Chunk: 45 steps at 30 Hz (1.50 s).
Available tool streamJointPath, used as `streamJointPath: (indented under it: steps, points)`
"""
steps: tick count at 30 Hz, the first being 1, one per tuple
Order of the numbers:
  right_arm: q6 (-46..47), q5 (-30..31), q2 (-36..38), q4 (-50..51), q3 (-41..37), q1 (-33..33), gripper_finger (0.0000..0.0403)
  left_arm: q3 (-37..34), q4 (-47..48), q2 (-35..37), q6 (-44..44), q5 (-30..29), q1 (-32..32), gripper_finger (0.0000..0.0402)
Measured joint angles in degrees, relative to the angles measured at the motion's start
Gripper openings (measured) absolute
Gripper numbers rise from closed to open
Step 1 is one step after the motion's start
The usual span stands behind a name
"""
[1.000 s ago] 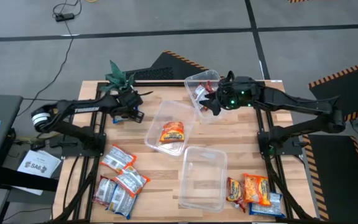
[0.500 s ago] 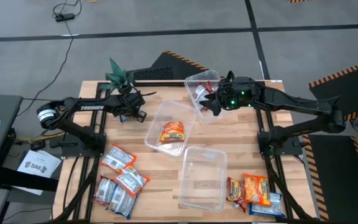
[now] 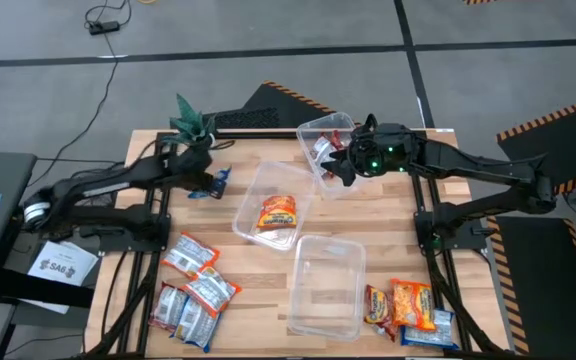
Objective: Sort Maruchan noodles
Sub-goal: Put the blue noodle pack into the bottom transparent bin
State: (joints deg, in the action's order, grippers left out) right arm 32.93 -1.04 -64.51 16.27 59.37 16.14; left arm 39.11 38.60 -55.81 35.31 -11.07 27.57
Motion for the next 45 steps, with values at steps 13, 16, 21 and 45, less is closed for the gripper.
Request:
streamJointPath:
  steps: [13, 16, 21, 45]
  points:
    - [-0.34, -0.07, 0.05, -0.11, 0.01, 0.43, 0.0317, 17.73, 4.07, 7.24, 2.50, -3.83, -12.00, 0.0000]
    - [-0.46, -0.09, 0.68, -0.29, 0.00, 1.20, 0.0317, 25.10, 4.05, 1.85, -0.46, -5.58, -16.57, 0.0000]
    - [-0.45, -0.12, 0.94, -0.72, 0.00, 2.78, 0.0317, 37.36, 3.65, -10.40, -5.00, -6.08, -23.13, 0.0000]
    - [1.92, -14.38, 14.91, -1.84, 0.00, 6.87, 0.0317, 72.13, -2.57, -55.03, -12.20, 23.76, -37.54, 0.0000]
